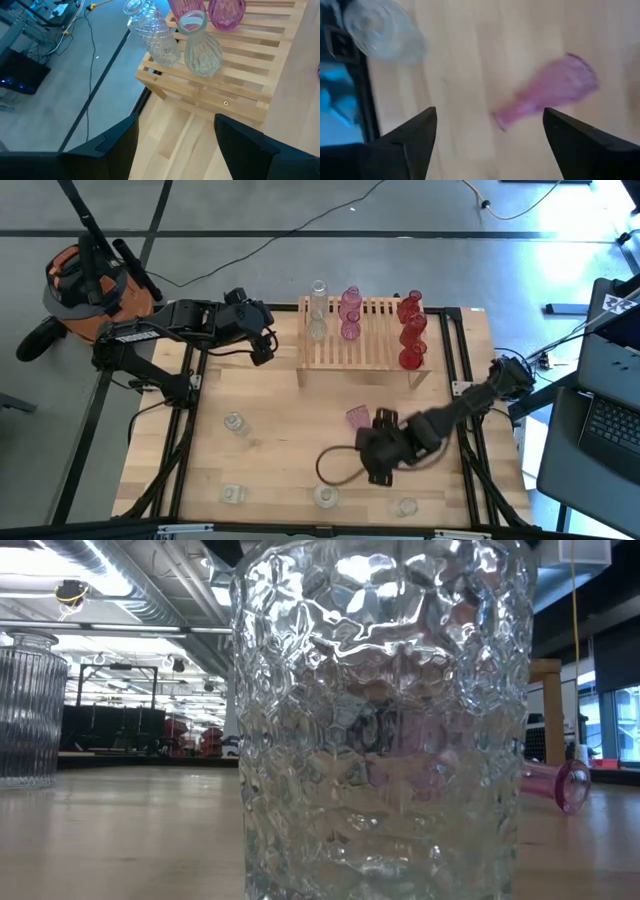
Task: Sort vases onto shelf
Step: Put the pink vase on the shelf aligned with the other pink vase
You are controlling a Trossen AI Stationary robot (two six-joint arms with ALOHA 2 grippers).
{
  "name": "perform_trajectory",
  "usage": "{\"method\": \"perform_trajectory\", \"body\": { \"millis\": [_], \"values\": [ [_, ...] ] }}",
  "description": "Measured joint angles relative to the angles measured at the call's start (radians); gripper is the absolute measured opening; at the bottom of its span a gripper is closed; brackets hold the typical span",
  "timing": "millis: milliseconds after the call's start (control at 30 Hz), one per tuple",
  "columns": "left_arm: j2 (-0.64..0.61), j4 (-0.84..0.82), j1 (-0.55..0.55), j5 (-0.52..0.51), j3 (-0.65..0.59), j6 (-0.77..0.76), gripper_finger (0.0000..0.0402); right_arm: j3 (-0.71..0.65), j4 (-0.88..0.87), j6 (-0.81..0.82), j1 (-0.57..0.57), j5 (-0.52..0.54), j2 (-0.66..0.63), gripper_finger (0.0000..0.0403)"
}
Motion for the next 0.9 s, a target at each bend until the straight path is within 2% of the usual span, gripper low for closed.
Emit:
{"method": "perform_trajectory", "body": {
  "millis": [133,233,400,500,633,900],
  "values": [
    [0.0,-0.008,0.0,0.005,0.0,0.006,0.0251,-0.143,0.124,0.1,0.087,0.111,-0.011,0.0299],
    [0.0,-0.008,0.0,0.008,0.0,0.032,0.025,-0.245,0.177,0.112,0.127,0.121,-0.011,0.0272],
    [0.0,-0.008,0.0,0.012,0.0,0.061,0.025,-0.405,0.21,0.228,0.135,0.123,-0.01,0.0227],
    [0.0,-0.008,0.0,0.012,0.0,0.056,0.025,-0.488,0.332,0.234,0.128,0.124,-0.01,0.0208],
    [0.0,-0.009,0.0,0.013,0.0,0.024,0.025,-0.572,0.495,0.209,0.117,0.122,-0.01,0.0196],
    [0.0,-0.008,-0.001,0.032,0.0,-0.025,0.025,-0.643,0.511,0.211,0.112,0.159,-0.01,0.0193]
  ]
}}
